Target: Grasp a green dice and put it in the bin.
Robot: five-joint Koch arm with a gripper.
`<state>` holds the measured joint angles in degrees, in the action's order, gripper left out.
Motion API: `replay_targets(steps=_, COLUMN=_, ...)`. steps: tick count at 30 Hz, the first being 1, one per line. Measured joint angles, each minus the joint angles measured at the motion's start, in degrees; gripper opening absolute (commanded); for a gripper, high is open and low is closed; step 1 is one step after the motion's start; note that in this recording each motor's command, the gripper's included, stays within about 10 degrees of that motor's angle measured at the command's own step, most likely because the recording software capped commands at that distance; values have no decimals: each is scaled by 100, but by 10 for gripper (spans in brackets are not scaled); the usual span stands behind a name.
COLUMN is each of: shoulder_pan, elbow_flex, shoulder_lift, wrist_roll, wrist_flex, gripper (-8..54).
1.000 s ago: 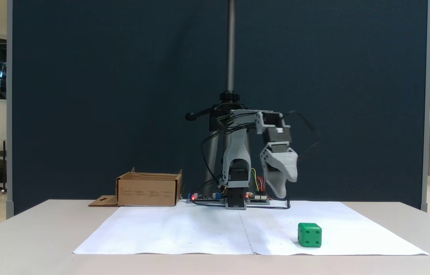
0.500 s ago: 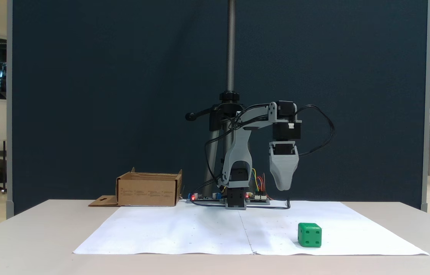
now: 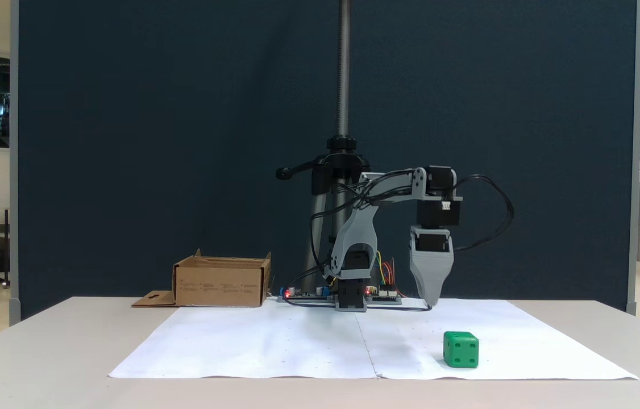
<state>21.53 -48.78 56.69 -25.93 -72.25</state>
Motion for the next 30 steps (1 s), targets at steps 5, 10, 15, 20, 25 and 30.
replay_targets(steps=5, shoulder_pan=-9, elbow_flex=299, shoulder_lift=-299, wrist_roll=0, wrist_flex=88, gripper=432)
replay_targets(steps=10, shoulder_pan=-9, elbow_flex=466, shoulder_lift=-536, wrist_roll=-9, wrist_flex=510, gripper=432)
replay_targets(steps=15, shoulder_pan=-9, elbow_flex=668, shoulder_lift=-729, wrist_roll=-26, wrist_flex=782, gripper=432)
replay_targets(steps=20, shoulder_pan=0, elbow_flex=686, shoulder_lift=-773, wrist_roll=-26, wrist_flex=967, gripper=431)
replay_targets(steps=25, shoulder_pan=132, elbow_flex=686, shoulder_lift=-870, wrist_roll=-26, wrist_flex=967, gripper=431)
replay_targets(steps=30, shoulder_pan=255, elbow_flex=694, shoulder_lift=-1011, wrist_roll=-26, wrist_flex=967, gripper=431)
